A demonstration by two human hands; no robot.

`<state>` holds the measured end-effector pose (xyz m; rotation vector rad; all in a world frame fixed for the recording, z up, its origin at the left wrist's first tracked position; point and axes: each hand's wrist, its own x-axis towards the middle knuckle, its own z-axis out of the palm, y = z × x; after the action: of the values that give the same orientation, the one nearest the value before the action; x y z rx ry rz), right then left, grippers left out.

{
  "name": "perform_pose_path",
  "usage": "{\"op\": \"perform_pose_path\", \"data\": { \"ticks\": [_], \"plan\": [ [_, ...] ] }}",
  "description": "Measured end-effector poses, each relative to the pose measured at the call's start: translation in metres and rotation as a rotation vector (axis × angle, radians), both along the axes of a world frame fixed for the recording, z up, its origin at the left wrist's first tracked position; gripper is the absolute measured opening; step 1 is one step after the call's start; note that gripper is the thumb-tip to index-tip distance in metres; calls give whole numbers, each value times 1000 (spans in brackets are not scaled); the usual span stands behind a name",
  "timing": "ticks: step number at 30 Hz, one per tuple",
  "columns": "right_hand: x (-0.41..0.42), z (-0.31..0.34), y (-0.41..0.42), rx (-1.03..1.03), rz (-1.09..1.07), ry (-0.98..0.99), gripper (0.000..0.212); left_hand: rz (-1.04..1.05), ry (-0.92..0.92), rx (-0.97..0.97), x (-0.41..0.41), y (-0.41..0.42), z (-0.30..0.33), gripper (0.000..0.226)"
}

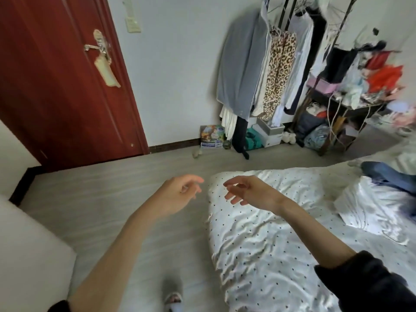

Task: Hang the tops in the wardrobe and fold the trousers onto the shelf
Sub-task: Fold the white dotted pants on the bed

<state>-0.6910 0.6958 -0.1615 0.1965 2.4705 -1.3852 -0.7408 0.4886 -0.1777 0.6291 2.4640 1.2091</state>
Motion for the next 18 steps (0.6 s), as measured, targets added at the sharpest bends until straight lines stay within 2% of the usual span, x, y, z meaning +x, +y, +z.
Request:
{"op": "perform_pose_path", "data": {
  "ticks": [5,9,13,18],
  "plan": [
    [-78,-7,41,-21,-299,32,31,-208,2,-39,-132,47,-5,27],
    [-91,-10,85,19,-513,27,29,-432,-10,-65,-197,120,-6,20],
    [-77,-21,132,76,-727,-16,29,-642,-6,-83,-218,195,-24,22],
    [-53,-60,207,128,-967,-108,30,-866,-83,-150,-225,302,-78,18]
  ]
}}
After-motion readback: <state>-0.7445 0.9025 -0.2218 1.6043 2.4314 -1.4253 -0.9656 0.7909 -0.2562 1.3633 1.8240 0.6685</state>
